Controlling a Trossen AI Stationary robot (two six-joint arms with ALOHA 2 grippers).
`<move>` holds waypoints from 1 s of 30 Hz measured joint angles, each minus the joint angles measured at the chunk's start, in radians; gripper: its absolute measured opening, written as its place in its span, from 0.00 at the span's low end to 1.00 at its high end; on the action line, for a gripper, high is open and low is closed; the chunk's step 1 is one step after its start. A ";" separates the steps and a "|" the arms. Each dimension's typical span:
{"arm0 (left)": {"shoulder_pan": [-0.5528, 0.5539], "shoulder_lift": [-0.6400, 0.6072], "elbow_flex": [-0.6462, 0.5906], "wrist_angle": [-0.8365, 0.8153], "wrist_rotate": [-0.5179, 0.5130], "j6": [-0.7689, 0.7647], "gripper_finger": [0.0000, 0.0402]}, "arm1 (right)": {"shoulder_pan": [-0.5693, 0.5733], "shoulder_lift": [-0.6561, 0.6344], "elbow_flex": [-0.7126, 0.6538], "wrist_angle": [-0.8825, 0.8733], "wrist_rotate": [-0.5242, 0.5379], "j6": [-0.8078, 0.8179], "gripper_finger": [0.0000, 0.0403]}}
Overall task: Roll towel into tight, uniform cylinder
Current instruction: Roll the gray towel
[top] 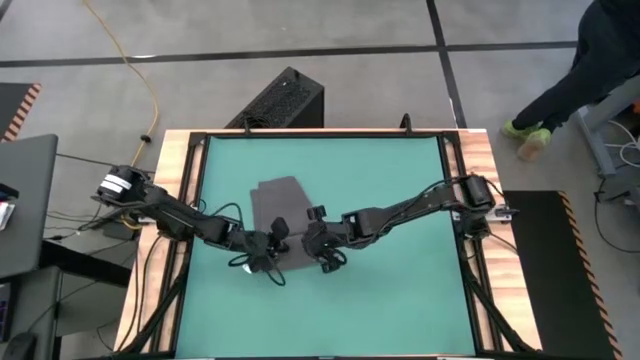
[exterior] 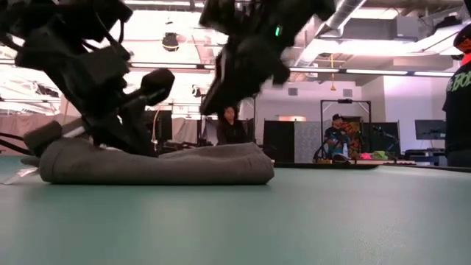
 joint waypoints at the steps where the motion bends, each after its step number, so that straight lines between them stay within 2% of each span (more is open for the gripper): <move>1: 0.003 0.014 0.000 0.009 0.001 -0.004 0.00 | 0.001 -0.017 0.000 -0.016 0.001 -0.005 0.44; 4: 0.011 0.058 -0.001 0.055 0.002 -0.007 0.00 | 0.014 -0.054 0.000 -0.098 -0.001 -0.016 0.44; 7: 0.035 0.103 0.000 0.054 0.031 0.005 0.00 | 0.054 -0.065 0.000 -0.216 0.007 -0.096 0.44; 11: 0.062 0.139 0.002 0.061 0.111 -0.029 0.00 | 0.128 -0.037 -0.003 -0.319 0.108 -0.212 0.44; 19: 0.065 0.146 0.002 0.058 0.115 -0.041 0.00 | 0.175 0.027 -0.018 -0.334 0.240 -0.308 0.56; 24: 0.065 0.146 0.002 0.050 0.119 -0.051 0.00 | 0.176 0.042 -0.043 -0.338 0.230 -0.279 0.63; 30: 0.065 0.147 0.001 0.052 0.122 -0.053 0.00 | 0.169 0.040 -0.044 -0.266 0.244 -0.319 0.63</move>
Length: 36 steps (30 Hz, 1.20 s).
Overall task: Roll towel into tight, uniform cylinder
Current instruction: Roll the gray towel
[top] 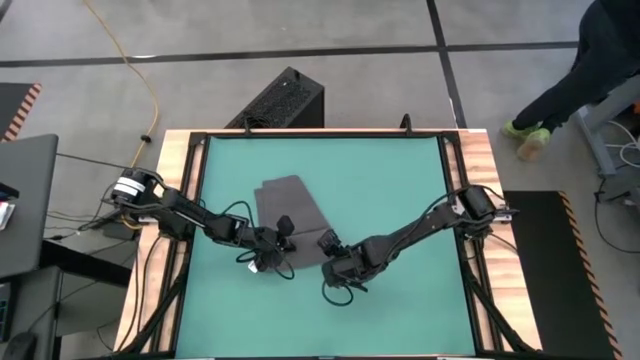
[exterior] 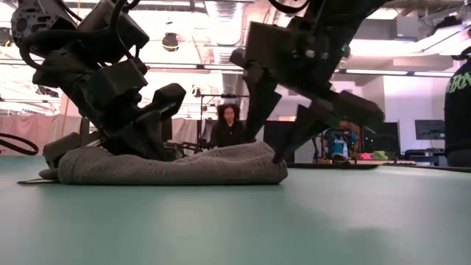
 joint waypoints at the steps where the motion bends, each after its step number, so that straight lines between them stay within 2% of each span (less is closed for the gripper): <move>1: 0.000 0.000 0.000 0.000 0.000 0.000 0.00 | -0.003 0.000 0.000 -0.011 -0.016 0.005 0.63; 4: 0.000 0.000 0.000 0.000 0.000 -0.001 0.00 | -0.020 0.017 0.000 -0.012 -0.058 0.047 0.63; 15: 0.000 0.001 -0.001 0.000 0.005 0.006 0.00 | -0.051 0.130 0.004 -0.017 -0.064 0.001 0.63; 18: 0.000 0.002 -0.002 0.002 0.007 0.006 0.00 | -0.050 0.140 0.005 -0.006 -0.063 -0.007 0.61; 22: 0.000 0.002 -0.002 0.002 0.023 0.013 0.00 | -0.055 0.133 0.002 -0.012 -0.051 0.067 0.46; 29: 0.000 0.002 -0.001 0.005 0.051 0.012 0.00 | -0.061 0.134 0.001 -0.012 -0.008 0.174 0.06; 33: 0.000 0.002 -0.001 0.007 0.110 -0.015 0.00 | -0.029 0.108 0.036 -0.063 0.003 0.222 0.05; 36: -0.001 0.002 -0.001 0.010 0.178 -0.025 0.00 | -0.024 0.046 0.065 -0.100 -0.093 0.296 0.05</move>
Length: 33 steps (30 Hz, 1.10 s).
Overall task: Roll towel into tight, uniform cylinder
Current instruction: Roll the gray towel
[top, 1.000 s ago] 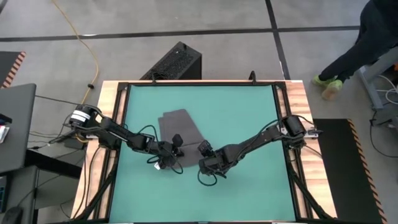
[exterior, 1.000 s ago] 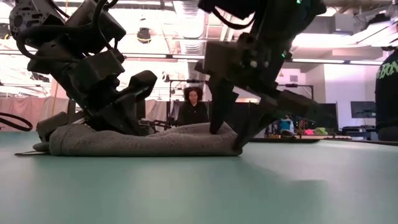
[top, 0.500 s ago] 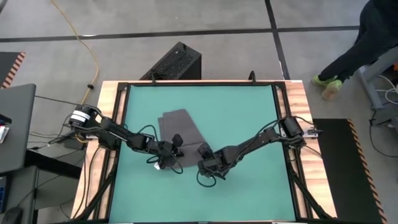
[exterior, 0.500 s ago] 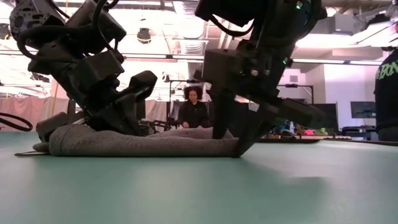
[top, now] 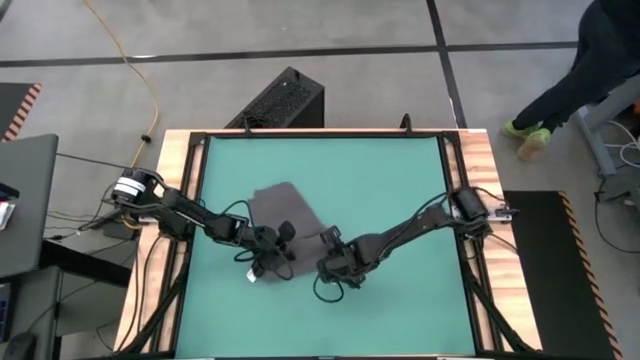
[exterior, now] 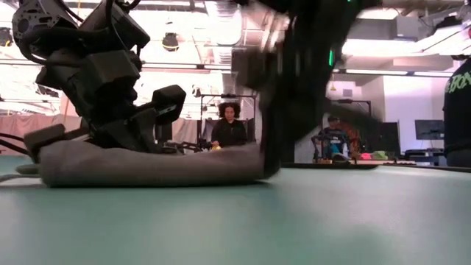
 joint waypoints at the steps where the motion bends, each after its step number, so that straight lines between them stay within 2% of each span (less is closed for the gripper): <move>1: -0.001 0.000 0.000 0.000 0.018 0.000 0.00 | -0.004 -0.032 0.006 -0.004 -0.028 0.034 0.05; 5: -0.003 0.001 0.000 0.003 0.056 -0.003 0.00 | -0.035 -0.131 0.016 0.005 -0.128 0.169 0.05; 9: -0.011 0.001 0.000 0.008 0.065 -0.011 0.00 | -0.100 -0.174 0.013 0.015 -0.191 0.237 0.05; 13: -0.018 0.001 0.000 0.008 0.064 -0.024 0.00 | -0.173 -0.155 0.015 0.006 -0.344 0.274 0.05; 21: -0.020 0.001 0.005 -0.003 0.109 -0.030 0.00 | -0.273 -0.110 0.016 0.048 -0.532 0.256 0.05; 29: -0.019 0.001 0.005 -0.003 0.127 -0.038 0.00 | -0.322 -0.121 0.017 0.071 -0.575 0.223 0.06; 33: -0.019 0.001 0.006 -0.009 0.149 -0.046 0.00 | -0.315 -0.110 0.017 0.072 -0.571 0.182 0.15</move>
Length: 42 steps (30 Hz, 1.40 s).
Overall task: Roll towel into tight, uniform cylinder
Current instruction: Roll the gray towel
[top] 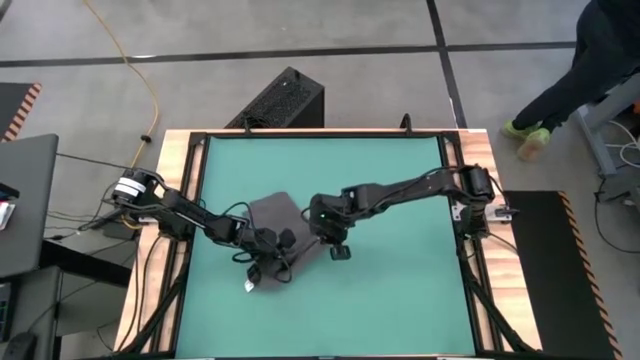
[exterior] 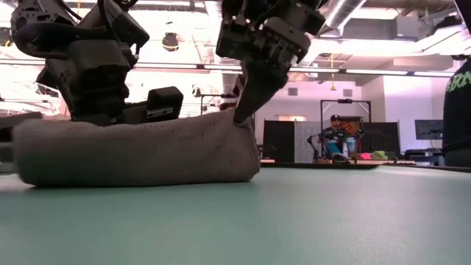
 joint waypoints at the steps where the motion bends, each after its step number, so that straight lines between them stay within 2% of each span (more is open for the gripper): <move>1: 0.000 0.000 0.000 -0.006 0.025 0.000 0.00 | 0.000 0.003 0.000 -0.001 0.006 -0.007 0.17; 4: -0.003 0.000 0.000 -0.012 0.077 0.000 0.00 | -0.008 0.012 0.000 0.001 -0.002 -0.025 0.20; 10: -0.005 0.000 0.000 -0.012 0.074 -0.016 0.00 | -0.012 0.009 0.001 -0.011 -0.098 -0.063 0.21; 15: -0.005 -0.001 0.000 -0.022 0.063 -0.044 0.00 | 0.011 0.009 0.001 -0.163 -0.115 -0.049 0.22; 18: -0.005 -0.002 0.002 -0.033 0.057 -0.044 0.00 | 0.059 0.009 0.001 -0.185 -0.134 -0.041 0.23; 22: -0.005 -0.002 0.002 -0.036 0.045 -0.042 0.00 | 0.127 0.003 0.001 -0.125 -0.114 -0.069 0.26; 27: -0.022 -0.002 0.002 -0.037 -0.003 -0.034 0.00 | 0.125 0.001 -0.001 -0.047 0.116 -0.196 0.28; 30: -0.031 -0.003 0.002 -0.038 -0.019 -0.027 0.00 | 0.081 0.001 0.001 0.083 0.075 -0.266 0.27; 35: -0.049 -0.004 0.002 -0.047 -0.067 -0.018 0.00 | 0.002 0.028 -0.001 0.110 0.051 -0.387 0.27; 38: -0.051 -0.004 0.003 -0.046 -0.073 0.005 0.00 | -0.049 0.051 0.000 0.213 0.040 -0.453 0.27; 42: -0.051 -0.015 0.002 -0.052 -0.088 -0.009 0.00 | -0.106 0.097 0.004 0.327 -0.049 -0.490 0.27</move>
